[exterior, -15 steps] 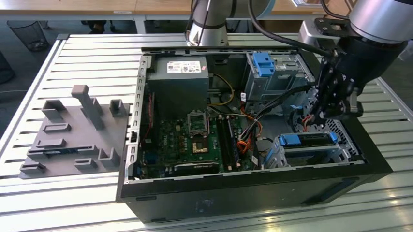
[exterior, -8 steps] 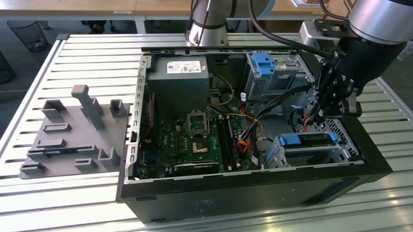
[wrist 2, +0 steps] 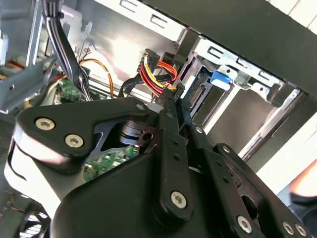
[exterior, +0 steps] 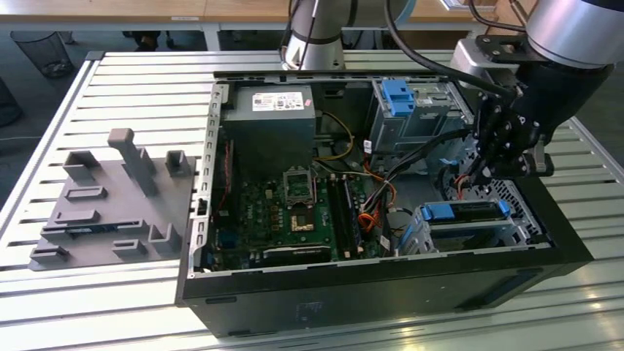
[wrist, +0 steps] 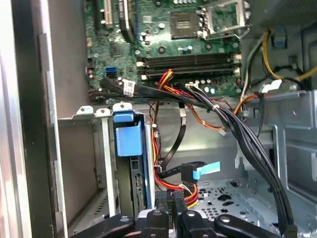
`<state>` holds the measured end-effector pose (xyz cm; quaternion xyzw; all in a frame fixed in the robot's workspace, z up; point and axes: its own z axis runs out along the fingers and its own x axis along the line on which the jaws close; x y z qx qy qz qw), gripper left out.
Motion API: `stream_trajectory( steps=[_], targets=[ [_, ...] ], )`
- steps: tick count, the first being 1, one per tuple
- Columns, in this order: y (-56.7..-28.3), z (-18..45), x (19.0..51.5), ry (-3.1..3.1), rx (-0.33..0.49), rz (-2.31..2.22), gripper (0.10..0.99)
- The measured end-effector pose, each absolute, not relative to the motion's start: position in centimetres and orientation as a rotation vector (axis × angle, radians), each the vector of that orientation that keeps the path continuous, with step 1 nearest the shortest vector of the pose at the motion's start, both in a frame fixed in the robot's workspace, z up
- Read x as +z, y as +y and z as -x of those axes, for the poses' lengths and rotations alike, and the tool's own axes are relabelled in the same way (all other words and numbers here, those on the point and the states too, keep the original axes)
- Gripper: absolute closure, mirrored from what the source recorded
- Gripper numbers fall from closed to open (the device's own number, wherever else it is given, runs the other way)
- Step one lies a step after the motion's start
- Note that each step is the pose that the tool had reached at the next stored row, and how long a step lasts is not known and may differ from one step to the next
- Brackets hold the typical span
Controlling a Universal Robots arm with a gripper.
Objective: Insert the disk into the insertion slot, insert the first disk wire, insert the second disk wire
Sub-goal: 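Insert the first disk wire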
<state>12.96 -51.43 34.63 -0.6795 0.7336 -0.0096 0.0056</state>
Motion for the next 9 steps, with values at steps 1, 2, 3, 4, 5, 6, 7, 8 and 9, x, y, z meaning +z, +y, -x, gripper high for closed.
stream_trajectory(
  steps=[1,2,3,4,5,6,7,8,9],
  targets=[
    [-51.43,-12.96,34.62,2.278,-0.03,2.147,0.918],
    [-51.43,-12.96,34.61,2.261,-0.03,2.164,0.918],
    [-51.45,-12.94,34.59,2.25,-0.031,2.174,0.918],
    [-51.51,-12.91,34.58,2.244,-0.032,2.179,0.918],
    [-51.65,-12.85,34.57,2.24,-0.034,2.18,0.918],
    [-51.8,-12.82,34.57,2.239,-0.037,2.179,0.918],
    [-51.95,-12.8,34.56,2.238,-0.038,2.178,0.918],
    [-52.12,-12.78,34.55,2.236,-0.039,2.177,0.918],
    [-52.28,-12.75,34.53,2.235,-0.039,2.175,0.918]
  ],
)
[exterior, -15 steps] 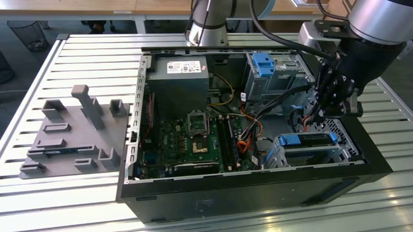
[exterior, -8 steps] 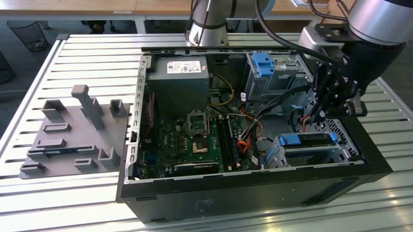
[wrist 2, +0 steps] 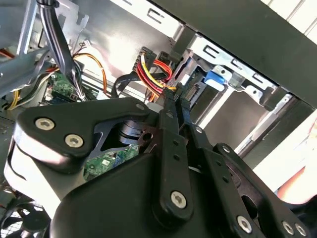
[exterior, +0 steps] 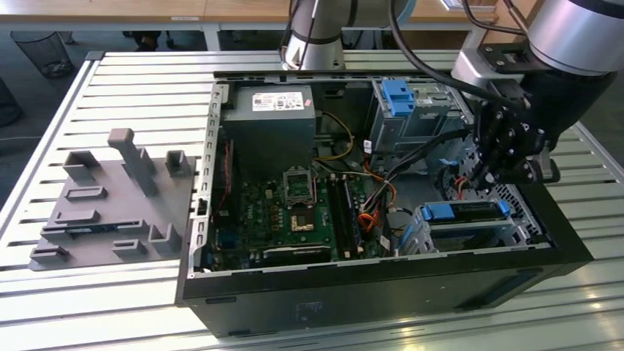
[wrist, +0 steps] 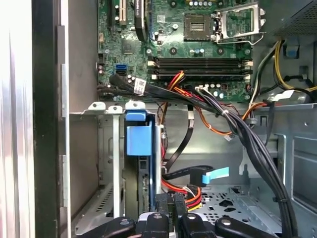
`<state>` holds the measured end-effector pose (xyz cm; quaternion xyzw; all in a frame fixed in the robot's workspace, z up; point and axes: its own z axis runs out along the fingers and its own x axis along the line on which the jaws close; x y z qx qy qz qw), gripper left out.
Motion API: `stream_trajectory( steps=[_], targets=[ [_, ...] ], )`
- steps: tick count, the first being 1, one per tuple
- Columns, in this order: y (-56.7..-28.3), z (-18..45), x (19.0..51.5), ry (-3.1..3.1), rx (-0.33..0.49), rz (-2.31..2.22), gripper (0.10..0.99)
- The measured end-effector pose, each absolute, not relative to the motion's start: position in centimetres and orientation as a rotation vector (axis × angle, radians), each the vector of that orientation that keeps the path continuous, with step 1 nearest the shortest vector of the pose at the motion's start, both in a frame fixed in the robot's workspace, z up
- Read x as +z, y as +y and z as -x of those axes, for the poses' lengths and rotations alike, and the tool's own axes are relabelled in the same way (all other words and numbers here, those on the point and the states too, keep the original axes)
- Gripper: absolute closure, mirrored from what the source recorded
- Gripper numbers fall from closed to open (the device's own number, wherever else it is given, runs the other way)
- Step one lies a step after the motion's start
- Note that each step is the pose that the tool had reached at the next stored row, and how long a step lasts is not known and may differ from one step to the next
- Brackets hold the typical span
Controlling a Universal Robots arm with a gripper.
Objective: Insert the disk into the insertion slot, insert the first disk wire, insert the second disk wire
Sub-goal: 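Insert the first disk wire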
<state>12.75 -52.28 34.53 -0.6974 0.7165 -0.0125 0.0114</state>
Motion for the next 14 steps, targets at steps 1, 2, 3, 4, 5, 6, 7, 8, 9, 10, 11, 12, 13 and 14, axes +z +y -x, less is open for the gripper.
stream_trajectory(
  steps=[1,2,3,4,5,6,7,8,9,10,11,12,13,14],
  targets=[
    [-52.42,-12.73,34.53,2.233,-0.038,2.174,0.918],
    [-52.56,-12.71,34.51,2.231,-0.037,2.172,0.918],
    [-52.71,-12.71,34.5,2.229,-0.036,2.17,0.918],
    [-52.76,-12.71,34.46,2.228,-0.035,2.171,0.918],
    [-52.79,-12.71,34.44,2.227,-0.035,2.171,0.918],
    [-52.82,-12.7,34.43,2.226,-0.037,2.172,0.918],
    [-52.84,-12.69,34.4,2.224,-0.038,2.172,0.918],
    [-52.86,-12.63,34.39,2.222,-0.042,2.171,0.918],
    [-52.89,-12.55,34.36,2.217,-0.051,2.167,0.918],
    [-52.91,-12.47,34.33,2.212,-0.06,2.163,0.918],
    [-52.95,-12.4,34.3,2.207,-0.069,2.16,0.918],
    [-53.02,-12.33,34.29,2.203,-0.071,2.161,0.918],
    [-53.08,-12.29,34.27,2.196,-0.072,2.167,0.918],
    [-53.12,-12.26,34.26,2.188,-0.071,2.176,0.918]
  ],
)
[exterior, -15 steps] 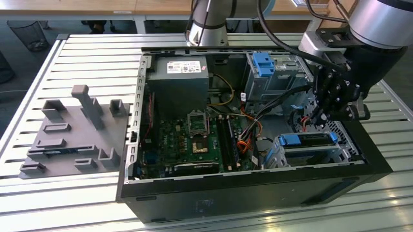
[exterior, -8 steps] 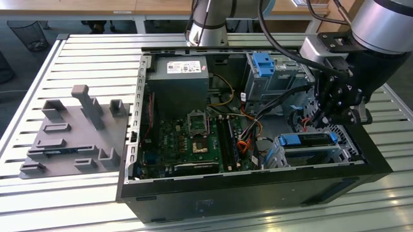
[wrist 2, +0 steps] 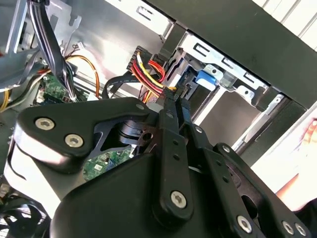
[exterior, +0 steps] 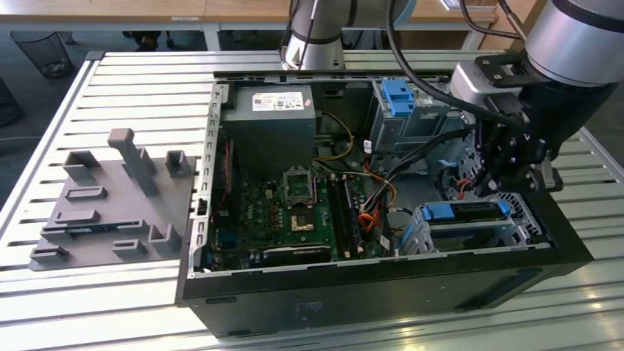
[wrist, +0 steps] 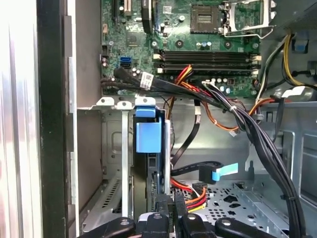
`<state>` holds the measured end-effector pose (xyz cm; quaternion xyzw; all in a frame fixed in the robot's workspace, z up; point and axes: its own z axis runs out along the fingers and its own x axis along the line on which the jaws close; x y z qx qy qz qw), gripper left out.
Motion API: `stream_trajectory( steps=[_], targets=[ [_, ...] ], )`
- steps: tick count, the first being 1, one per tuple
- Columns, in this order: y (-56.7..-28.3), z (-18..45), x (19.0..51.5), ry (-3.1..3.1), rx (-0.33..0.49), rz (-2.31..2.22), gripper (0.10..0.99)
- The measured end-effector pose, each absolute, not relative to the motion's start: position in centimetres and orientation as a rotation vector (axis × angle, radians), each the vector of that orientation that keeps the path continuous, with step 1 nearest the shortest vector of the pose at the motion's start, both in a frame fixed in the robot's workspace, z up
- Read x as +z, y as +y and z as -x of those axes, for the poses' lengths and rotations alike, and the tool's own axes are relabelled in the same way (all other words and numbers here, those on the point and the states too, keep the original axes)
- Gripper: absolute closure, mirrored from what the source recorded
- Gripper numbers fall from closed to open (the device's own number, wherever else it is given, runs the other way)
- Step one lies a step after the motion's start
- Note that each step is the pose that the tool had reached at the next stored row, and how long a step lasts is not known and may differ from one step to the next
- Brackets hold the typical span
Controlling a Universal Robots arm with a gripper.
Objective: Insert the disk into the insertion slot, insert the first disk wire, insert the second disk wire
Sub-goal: 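Insert the first disk wire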
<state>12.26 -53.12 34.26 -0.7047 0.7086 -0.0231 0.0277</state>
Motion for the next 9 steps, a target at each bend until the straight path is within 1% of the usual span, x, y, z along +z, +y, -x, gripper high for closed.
stream_trajectory(
  steps=[9],
  targets=[
    [-53.69,-12.13,34.08,2.162,-0.07,2.201,0.918]
  ],
)
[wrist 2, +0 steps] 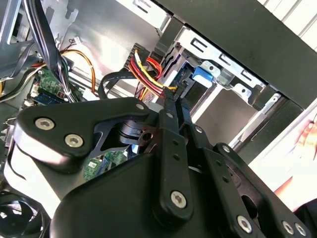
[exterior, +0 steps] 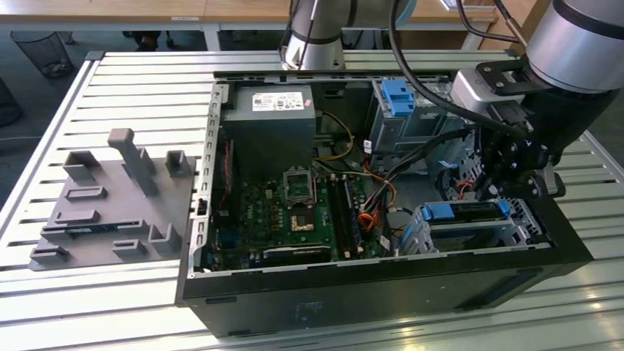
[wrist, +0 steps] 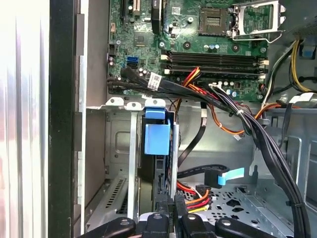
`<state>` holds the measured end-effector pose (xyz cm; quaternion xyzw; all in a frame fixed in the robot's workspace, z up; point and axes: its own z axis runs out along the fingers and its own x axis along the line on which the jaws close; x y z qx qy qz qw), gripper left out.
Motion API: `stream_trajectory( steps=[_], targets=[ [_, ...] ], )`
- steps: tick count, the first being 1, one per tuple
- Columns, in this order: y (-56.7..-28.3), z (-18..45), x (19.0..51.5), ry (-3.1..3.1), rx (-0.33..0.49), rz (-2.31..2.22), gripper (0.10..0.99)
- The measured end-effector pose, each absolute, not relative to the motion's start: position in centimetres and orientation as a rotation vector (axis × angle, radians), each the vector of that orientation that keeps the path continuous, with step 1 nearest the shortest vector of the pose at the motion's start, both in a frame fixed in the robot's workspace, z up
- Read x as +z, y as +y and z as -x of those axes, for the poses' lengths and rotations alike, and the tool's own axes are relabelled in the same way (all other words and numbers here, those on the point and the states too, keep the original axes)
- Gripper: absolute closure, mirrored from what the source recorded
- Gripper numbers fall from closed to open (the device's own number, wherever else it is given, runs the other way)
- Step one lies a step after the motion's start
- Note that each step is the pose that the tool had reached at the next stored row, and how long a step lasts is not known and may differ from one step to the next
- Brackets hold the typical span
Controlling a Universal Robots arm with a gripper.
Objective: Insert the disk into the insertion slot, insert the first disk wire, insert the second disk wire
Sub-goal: 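Insert the first disk wire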
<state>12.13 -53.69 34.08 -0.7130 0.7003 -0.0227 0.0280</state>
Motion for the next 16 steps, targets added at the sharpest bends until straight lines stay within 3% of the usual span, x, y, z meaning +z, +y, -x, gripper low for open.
stream_trajectory(
  steps=[16],
  targets=[
    [-54.12,-12.1,33.39,2.162,-0.071,2.201,0.918]
  ],
)
